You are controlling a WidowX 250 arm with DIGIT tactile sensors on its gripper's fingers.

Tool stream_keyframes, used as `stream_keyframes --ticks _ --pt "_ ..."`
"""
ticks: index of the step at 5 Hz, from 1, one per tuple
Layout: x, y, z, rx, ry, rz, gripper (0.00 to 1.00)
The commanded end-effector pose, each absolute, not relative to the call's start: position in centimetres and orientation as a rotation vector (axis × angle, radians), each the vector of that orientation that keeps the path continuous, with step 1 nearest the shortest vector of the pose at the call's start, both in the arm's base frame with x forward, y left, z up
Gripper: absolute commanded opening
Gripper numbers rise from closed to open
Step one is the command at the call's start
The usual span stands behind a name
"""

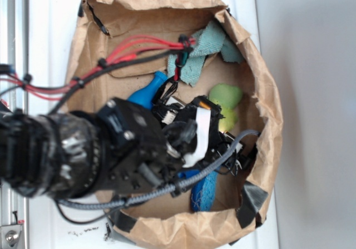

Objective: Grab the green animal.

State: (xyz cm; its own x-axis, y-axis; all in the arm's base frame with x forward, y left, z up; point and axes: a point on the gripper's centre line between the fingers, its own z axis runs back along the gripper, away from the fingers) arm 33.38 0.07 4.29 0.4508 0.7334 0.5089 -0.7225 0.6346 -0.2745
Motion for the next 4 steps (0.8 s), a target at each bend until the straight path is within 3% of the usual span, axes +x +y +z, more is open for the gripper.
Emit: stream_keyframes --ticks 1,3,4 --pt "35.03 -0.74 5.52 -0.013 -0.685 0.907 1.0" --pt "35.55 -0.91 4.56 0.047 -0.691 0.906 1.0" --pt "35.32 -0.86 4.65 0.053 -0.693 0.908 0.0"
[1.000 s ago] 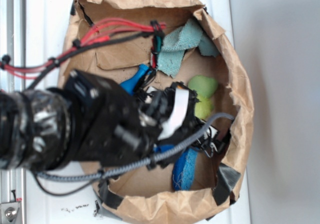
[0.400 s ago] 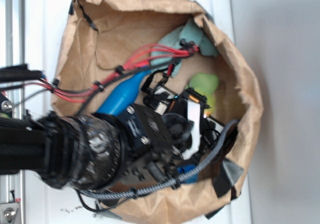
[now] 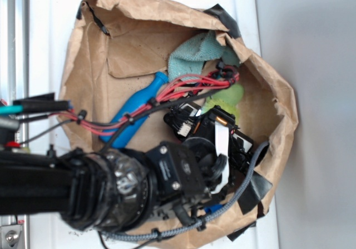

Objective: Grab the green animal.

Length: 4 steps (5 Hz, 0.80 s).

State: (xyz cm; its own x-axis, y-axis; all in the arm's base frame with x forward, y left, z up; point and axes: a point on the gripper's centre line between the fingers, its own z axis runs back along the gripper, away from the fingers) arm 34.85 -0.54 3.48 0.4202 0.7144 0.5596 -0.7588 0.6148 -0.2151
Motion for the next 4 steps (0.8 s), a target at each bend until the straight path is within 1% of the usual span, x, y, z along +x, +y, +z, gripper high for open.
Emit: stream_keyframes --ticks 1,3,4 --pt "35.1 -0.5 5.1 0.045 -0.691 0.897 0.0" --pt "34.9 -0.1 6.0 0.012 -0.693 0.888 0.0" --pt "34.1 0.4 8.0 -0.024 -0.657 0.86 0.0"
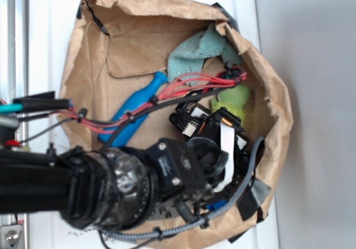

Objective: Grab the green animal.

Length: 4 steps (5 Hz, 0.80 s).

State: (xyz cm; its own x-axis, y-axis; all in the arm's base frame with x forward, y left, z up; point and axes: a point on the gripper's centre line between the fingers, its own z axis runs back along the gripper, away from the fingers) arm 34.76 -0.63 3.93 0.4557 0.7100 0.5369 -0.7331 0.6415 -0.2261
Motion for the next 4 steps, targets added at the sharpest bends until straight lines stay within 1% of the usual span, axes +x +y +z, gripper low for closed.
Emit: stream_keyframes --ticks 1,2,3,4 --pt "32.8 2.1 12.2 -0.059 -0.541 0.799 0.0" --pt "33.1 3.3 14.8 -0.066 -0.452 0.748 0.0" --pt "33.2 4.6 17.2 -0.093 -0.365 0.699 0.0" --pt "33.3 5.2 18.4 -0.084 -0.28 0.606 0.0"
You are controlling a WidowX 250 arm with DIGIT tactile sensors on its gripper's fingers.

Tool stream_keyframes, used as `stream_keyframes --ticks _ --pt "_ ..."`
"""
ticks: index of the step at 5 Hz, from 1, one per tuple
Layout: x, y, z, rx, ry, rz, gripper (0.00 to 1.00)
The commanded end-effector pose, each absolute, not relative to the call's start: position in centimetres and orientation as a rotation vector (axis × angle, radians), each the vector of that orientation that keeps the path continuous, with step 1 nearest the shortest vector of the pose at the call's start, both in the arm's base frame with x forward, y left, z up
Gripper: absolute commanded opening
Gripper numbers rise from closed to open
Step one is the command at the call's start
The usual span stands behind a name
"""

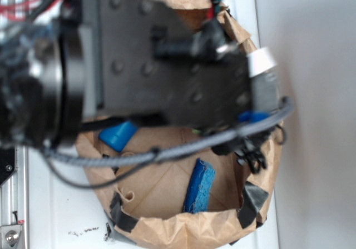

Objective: Grab the green animal.

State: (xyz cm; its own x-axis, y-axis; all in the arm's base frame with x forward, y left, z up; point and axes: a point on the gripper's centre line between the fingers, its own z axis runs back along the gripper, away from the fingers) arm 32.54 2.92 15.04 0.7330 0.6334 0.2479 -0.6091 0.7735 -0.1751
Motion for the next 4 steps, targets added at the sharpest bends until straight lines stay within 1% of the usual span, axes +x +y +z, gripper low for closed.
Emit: stream_keyframes --ticks 1,2,3,4 --pt "32.2 4.9 18.9 -0.048 -0.296 0.545 0.0" --pt "30.4 5.8 19.5 -0.049 -0.303 0.472 0.0" --pt "28.3 6.6 19.6 -0.078 -0.343 0.423 0.0" --pt "28.0 6.4 19.6 -0.068 -0.37 0.445 0.0"
